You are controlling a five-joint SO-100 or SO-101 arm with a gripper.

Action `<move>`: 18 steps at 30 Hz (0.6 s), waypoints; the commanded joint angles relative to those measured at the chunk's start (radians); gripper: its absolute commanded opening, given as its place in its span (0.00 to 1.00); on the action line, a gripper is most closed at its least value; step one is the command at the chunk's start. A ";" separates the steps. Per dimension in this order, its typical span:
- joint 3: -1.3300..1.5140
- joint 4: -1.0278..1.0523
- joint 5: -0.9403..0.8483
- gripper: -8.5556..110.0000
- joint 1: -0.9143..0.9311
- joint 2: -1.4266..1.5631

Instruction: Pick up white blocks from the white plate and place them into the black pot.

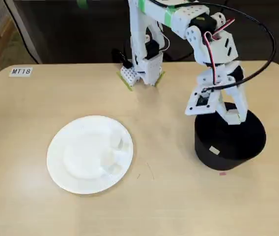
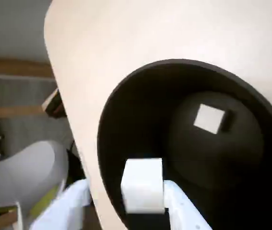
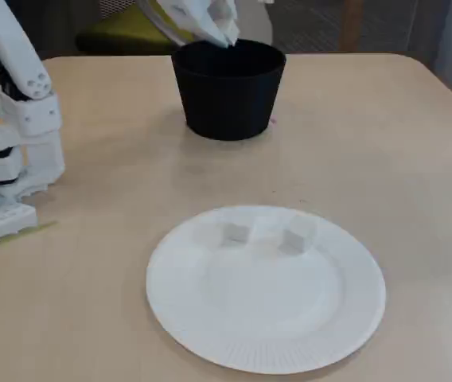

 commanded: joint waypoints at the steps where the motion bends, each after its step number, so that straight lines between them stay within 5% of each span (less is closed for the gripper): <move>1: -0.005 0.006 -0.006 0.35 0.032 0.021; 6: -0.008 0.026 0.048 0.05 0.104 0.069; 18: 0.000 0.268 0.135 0.05 0.571 0.175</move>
